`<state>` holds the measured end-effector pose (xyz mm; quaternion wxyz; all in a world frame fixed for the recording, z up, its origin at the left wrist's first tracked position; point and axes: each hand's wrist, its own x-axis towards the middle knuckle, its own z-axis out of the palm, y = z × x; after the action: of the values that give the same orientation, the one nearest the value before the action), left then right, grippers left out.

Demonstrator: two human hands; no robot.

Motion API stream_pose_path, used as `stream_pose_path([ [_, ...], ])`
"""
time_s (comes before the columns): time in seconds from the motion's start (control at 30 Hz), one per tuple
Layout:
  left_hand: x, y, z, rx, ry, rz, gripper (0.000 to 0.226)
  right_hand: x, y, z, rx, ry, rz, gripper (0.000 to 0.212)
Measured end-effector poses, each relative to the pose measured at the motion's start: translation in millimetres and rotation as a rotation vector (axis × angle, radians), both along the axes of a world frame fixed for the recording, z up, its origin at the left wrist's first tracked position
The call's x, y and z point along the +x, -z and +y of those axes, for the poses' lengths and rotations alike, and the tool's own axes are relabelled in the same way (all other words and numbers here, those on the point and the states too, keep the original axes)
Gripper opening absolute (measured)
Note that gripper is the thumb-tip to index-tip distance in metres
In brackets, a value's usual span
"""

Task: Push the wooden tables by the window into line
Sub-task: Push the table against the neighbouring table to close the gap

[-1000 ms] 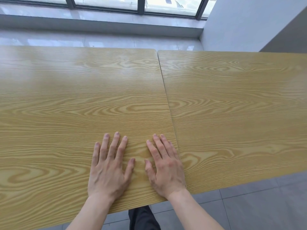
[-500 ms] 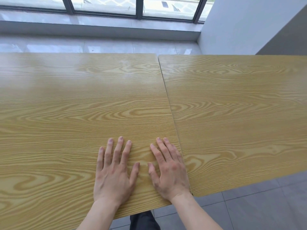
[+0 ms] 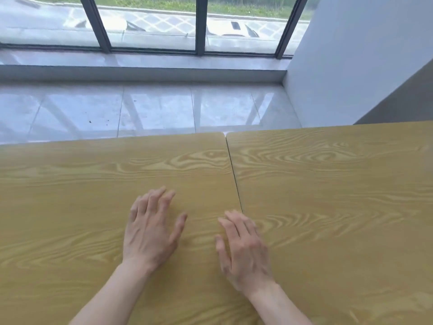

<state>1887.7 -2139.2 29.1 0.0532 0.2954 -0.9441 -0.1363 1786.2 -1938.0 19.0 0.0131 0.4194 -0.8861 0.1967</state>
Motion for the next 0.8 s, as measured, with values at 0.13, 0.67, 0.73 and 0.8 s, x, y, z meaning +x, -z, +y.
stream_pose_path([
  [0.13, -77.4, -4.8, -55.6, 0.017, -0.039, -0.001, 0.065, -88.8, -9.1, -75.0, 0.068, -0.043, -0.027, 0.049],
  [0.67, -165.7, 39.3, -122.7, -0.036, -0.169, -0.131, 0.061, -183.4, 30.2, -210.2, 0.18, -0.191, -0.041, 0.057],
  [0.73, -166.7, 37.3, -121.4, -0.045, -0.172, -0.136, 0.06, -183.8, 28.3, -209.4, 0.173, -0.194, -0.05, 0.054],
  [0.8, -166.6, 37.4, -118.7, -0.057, -0.168, -0.142, 0.058, -183.8, 27.6, -207.3, 0.162, -0.197, -0.058, 0.054],
])
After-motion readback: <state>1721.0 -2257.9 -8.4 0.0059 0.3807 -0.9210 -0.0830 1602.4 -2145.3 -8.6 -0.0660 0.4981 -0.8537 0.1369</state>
